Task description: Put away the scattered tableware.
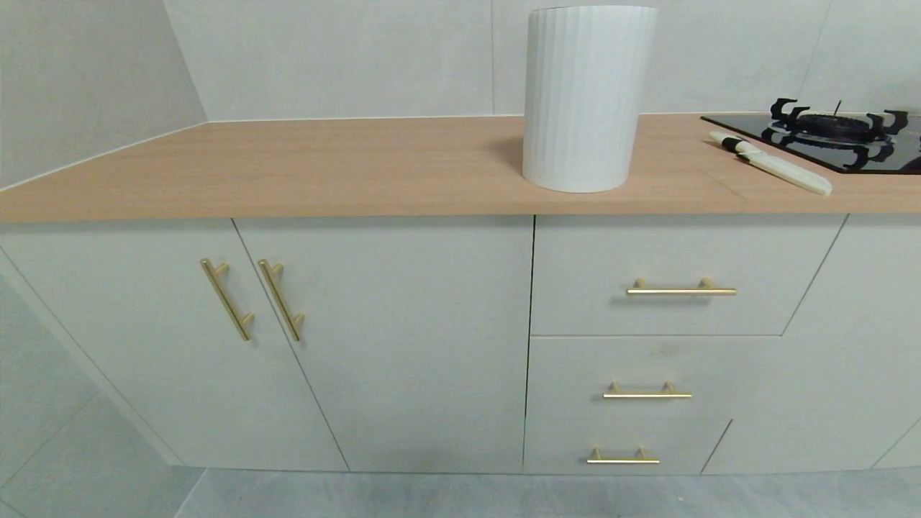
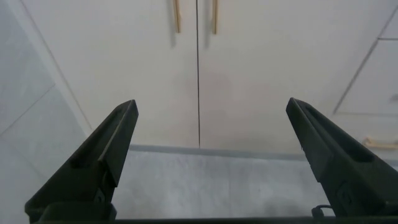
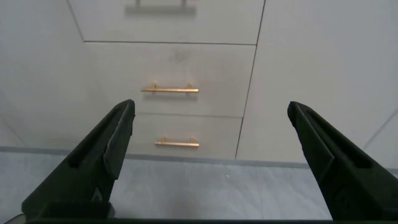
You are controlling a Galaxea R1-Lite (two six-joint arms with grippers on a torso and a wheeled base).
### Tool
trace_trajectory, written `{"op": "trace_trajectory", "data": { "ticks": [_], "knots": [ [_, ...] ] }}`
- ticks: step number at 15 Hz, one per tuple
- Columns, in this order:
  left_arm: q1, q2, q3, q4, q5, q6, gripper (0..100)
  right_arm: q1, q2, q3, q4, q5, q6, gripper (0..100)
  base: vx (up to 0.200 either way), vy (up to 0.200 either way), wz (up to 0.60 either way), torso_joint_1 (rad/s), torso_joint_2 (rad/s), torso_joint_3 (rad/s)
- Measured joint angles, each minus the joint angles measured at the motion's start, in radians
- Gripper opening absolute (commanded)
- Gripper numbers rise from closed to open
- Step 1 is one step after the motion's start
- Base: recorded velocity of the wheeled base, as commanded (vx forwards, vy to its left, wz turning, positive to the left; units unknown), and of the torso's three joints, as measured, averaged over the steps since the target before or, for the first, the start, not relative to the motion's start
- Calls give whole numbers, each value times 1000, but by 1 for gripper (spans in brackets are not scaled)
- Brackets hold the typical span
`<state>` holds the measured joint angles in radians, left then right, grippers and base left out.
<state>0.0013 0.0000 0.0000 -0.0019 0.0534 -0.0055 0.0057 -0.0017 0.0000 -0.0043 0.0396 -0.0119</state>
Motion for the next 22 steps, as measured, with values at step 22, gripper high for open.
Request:
{"op": "trace_trajectory", "data": {
  "ticks": [22],
  "knots": [
    [0, 0, 0, -1, 0, 0, 100, 0, 0, 0, 0, 0, 0, 100, 100, 0, -55, 2, 2, 2]
  ]
}}
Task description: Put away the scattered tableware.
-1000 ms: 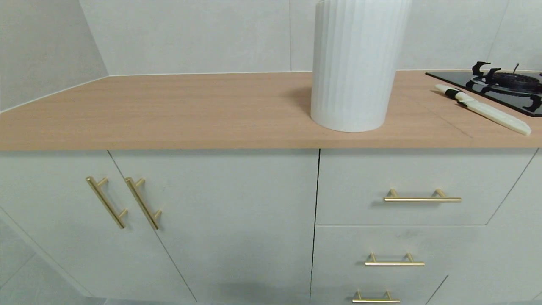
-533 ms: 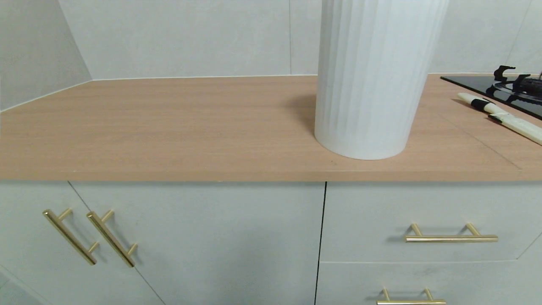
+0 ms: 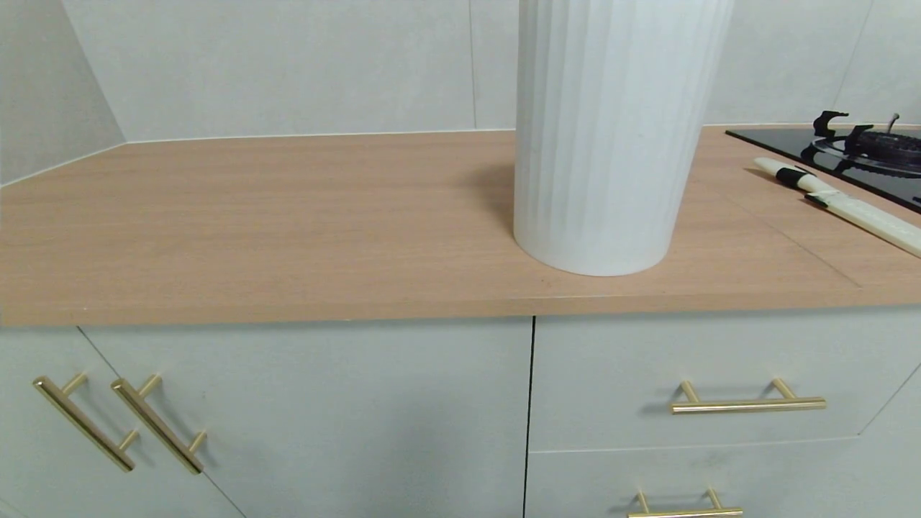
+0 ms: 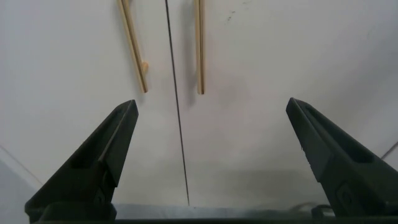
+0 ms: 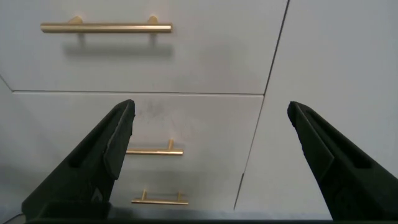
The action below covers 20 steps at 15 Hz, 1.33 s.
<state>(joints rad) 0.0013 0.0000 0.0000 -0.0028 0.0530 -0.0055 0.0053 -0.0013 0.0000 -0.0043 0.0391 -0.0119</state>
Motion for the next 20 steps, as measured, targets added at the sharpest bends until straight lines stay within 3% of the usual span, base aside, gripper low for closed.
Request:
{"op": "trace_trajectory", "data": {
  "ticks": [5, 14, 20],
  "knots": [
    [0, 0, 0, 0, 0, 0, 100, 0, 0, 0, 0, 2, 0, 100, 0, 0, 0, 0, 0, 0],
    [0, 0, 0, 1, 0, 0, 100, 0, 0, 0, 0, 2, 0, 100, 0, -200, 0, 1, 3, 1],
    [-1, 0, 0, 0, 1, 0, 100, -1, 0, 0, 0, 2, 0, 100, 0, 0, 0, 0, 0, 0]
  ]
}}
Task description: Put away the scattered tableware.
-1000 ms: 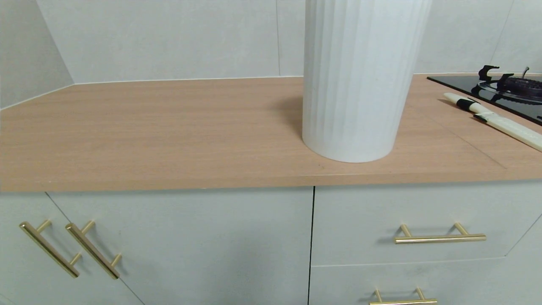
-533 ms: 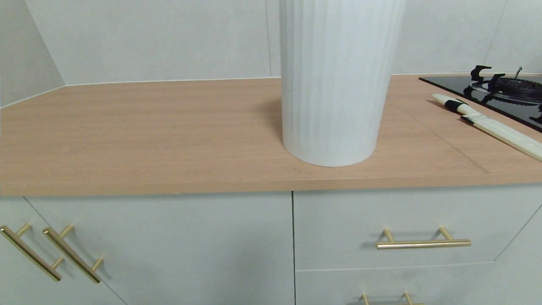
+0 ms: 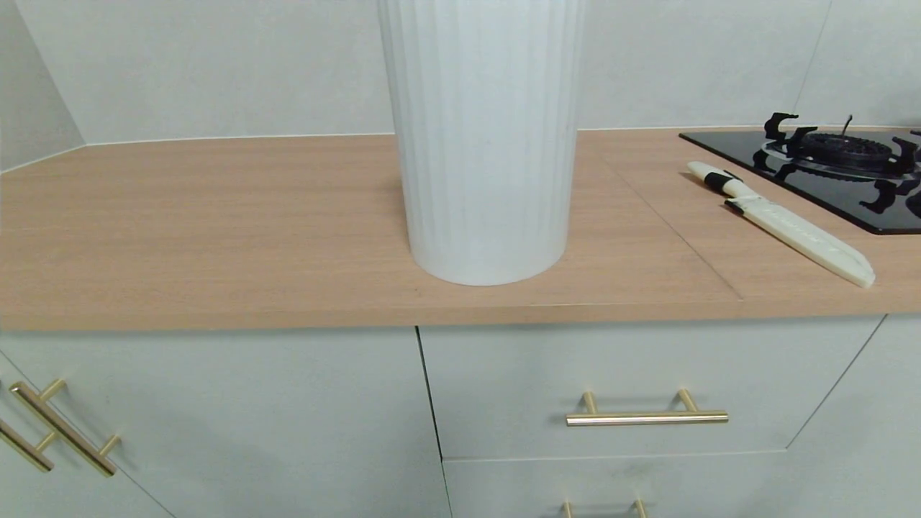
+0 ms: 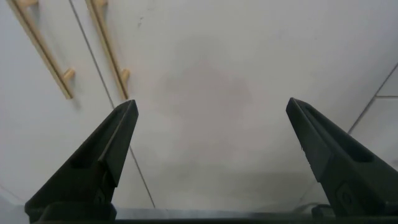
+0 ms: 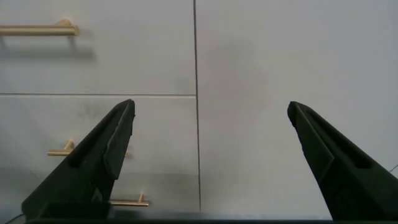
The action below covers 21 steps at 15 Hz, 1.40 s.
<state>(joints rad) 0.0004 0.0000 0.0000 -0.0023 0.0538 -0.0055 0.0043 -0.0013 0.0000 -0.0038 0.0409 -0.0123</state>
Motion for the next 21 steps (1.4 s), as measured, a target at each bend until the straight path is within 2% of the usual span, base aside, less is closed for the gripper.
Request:
{"op": "trace_trajectory", "data": {
  "ticks": [14, 21],
  "knots": [
    [0, 0, 0, 0, 0, -3, 100, 1, 0, 0, 0, 7, -1, 100, 0, 0, 0, 2, -7, -7],
    [0, 0, 0, -1, 0, -3, 100, 1, 0, 0, 0, 8, -1, 100, 0, 0, 0, 107, -383, -290]
  ]
}}
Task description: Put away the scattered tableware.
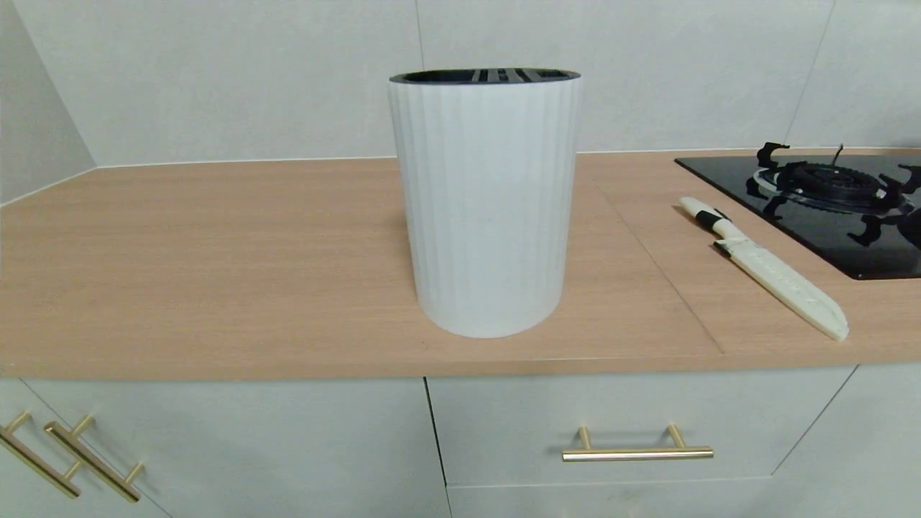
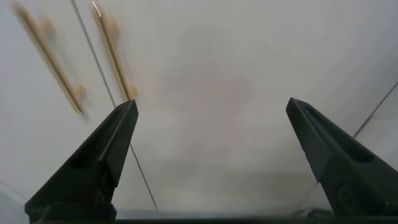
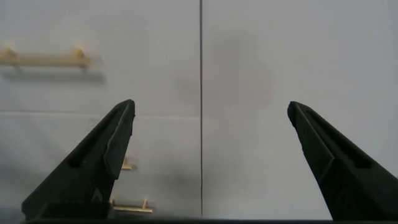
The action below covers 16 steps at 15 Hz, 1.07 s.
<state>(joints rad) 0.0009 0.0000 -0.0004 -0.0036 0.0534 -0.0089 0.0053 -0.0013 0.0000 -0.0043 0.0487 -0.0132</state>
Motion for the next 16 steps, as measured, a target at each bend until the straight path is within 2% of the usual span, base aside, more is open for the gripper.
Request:
{"op": "trace_trajectory", "data": {
  "ticks": [8, 16],
  "knots": [
    [0, 0, 0, 0, 0, 0, 100, 0, 0, 0, 0, 0, 0, 100, 0, 0, 0, 173, -469, -293],
    [0, 0, 0, 1, 0, 0, 100, 0, 0, 0, 0, 0, 0, 100, 0, 0, 0, 222, -506, -289]
  ]
}}
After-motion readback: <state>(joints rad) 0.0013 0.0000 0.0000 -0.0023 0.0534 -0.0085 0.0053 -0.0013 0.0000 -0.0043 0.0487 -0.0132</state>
